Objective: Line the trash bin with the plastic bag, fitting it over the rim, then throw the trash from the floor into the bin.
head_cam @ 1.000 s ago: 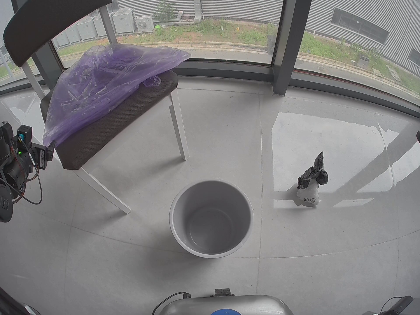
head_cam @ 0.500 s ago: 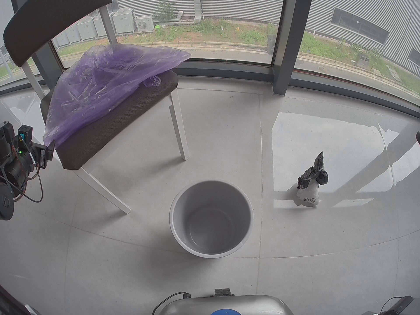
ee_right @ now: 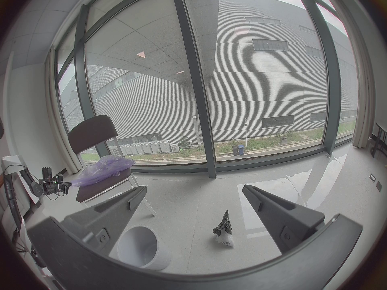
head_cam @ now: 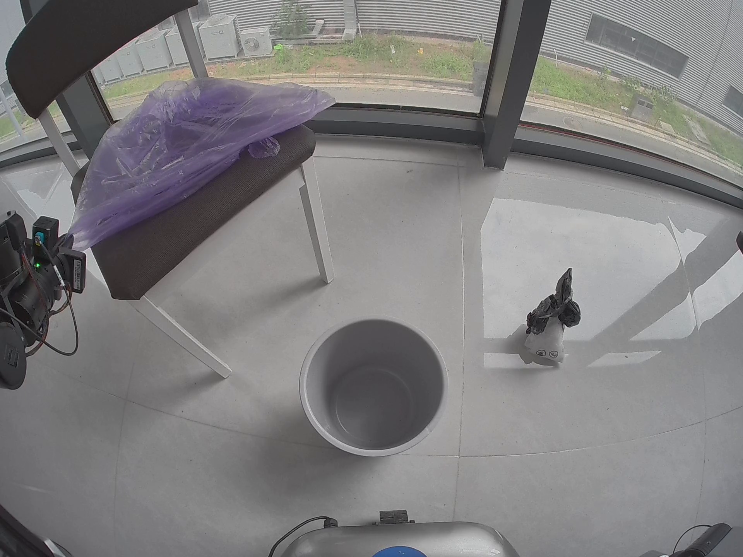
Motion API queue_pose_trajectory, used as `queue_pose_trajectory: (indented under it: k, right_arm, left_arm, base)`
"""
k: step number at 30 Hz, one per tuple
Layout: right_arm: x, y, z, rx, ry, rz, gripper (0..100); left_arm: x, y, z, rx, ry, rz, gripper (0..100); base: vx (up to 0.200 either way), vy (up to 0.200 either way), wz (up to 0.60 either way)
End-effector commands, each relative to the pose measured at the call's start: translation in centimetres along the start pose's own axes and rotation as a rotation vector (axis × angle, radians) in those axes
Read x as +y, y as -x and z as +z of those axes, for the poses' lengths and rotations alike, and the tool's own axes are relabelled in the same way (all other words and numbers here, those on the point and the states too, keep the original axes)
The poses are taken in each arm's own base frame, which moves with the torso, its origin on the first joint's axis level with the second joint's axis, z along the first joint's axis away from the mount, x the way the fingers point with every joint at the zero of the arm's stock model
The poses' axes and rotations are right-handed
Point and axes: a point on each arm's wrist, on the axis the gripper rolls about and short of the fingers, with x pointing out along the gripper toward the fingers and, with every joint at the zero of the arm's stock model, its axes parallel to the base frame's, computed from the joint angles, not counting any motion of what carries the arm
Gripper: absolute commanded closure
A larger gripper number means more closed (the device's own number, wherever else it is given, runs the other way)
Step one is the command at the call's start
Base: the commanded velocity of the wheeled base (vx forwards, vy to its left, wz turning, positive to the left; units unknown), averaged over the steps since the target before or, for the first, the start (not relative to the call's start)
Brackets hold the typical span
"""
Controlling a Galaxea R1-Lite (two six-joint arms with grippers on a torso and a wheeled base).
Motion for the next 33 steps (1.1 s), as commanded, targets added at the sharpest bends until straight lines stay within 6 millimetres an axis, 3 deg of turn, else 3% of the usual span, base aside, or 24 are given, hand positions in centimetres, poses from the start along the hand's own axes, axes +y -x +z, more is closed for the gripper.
queue_pose_trajectory:
  k: [1,12,18,22,28,31,32,33]
  right_arm:
    - [0.0,0.0,-0.1,0.003,0.0,0.001,0]
    - [0.0,0.1,-0.3,0.01,-0.002,0.0,0]
    - [0.2,0.1,-0.8,0.024,-0.005,0.03,0]
    - [0.4,0.1,-1.6,0.056,-0.002,0.07,0]
    - [0.9,0.3,-3.1,0.122,0.008,0.137,0]
    - [0.9,0.3,-3.5,0.134,0.018,0.143,0]
    - [1.0,0.3,-3.7,0.141,0.022,0.152,0]
    - [1.0,0.3,-3.8,0.145,0.022,0.158,0]
  left_arm:
    - [-0.2,-0.1,0.1,-0.006,0.002,0.005,100]
    - [-0.3,0.1,0.7,-0.031,0.009,0.003,100]
    - [0.3,0.9,3.4,-0.129,0.103,0.017,100]
    - [0.4,1.7,6.8,-0.259,0.203,-0.001,100]
    - [0.5,6.6,14.2,-0.464,0.373,-0.11,100]
    - [0.3,8.1,15.7,-0.492,0.432,-0.165,100]
    - [-0.1,9.8,17.2,-0.507,0.496,-0.234,100]
    - [-0.2,10.2,17.5,-0.508,0.511,-0.253,100]
  base:
    - [0.0,0.0,0.0]
    - [0.0,0.0,0.0]
    - [0.0,0.0,0.0]
    - [0.0,0.0,0.0]
    - [0.0,0.0,0.0]
    - [0.0,0.0,0.0]
    - [0.0,0.0,0.0]
    - [0.0,0.0,0.0]
